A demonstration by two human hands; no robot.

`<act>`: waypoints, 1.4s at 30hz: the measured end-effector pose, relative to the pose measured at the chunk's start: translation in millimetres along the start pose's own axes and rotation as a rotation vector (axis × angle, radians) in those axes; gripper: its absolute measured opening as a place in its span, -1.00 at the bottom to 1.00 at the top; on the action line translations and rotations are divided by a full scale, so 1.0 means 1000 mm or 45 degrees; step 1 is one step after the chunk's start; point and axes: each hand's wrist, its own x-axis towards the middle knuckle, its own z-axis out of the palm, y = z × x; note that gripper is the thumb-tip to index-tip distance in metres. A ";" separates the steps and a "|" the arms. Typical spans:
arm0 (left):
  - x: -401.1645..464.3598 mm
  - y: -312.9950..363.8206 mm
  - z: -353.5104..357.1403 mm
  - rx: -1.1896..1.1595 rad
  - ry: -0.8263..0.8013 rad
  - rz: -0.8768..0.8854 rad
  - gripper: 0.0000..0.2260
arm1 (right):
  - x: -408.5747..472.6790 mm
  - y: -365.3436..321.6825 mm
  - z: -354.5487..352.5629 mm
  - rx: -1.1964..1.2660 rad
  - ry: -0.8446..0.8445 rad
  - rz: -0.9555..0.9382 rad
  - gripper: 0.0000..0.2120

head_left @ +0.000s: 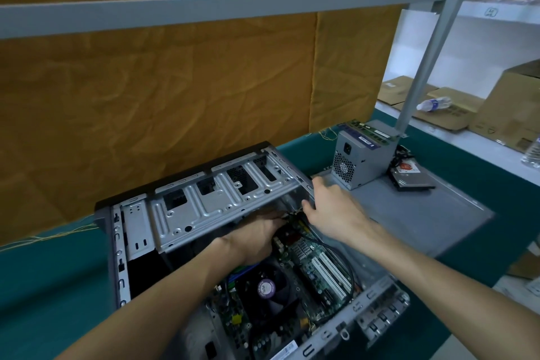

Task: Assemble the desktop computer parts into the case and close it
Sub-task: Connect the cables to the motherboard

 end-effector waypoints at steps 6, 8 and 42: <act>-0.031 0.010 -0.008 0.028 -0.010 -0.007 -0.53 | 0.001 0.002 -0.008 -0.018 -0.043 -0.019 -0.70; -0.045 0.009 -0.009 0.074 -0.020 -0.043 -0.58 | 0.002 0.002 -0.010 -0.022 -0.057 -0.034 -0.70; -0.052 0.007 -0.002 -0.860 0.268 -0.671 -0.76 | -0.006 -0.002 -0.009 -0.032 -0.066 -0.042 -0.75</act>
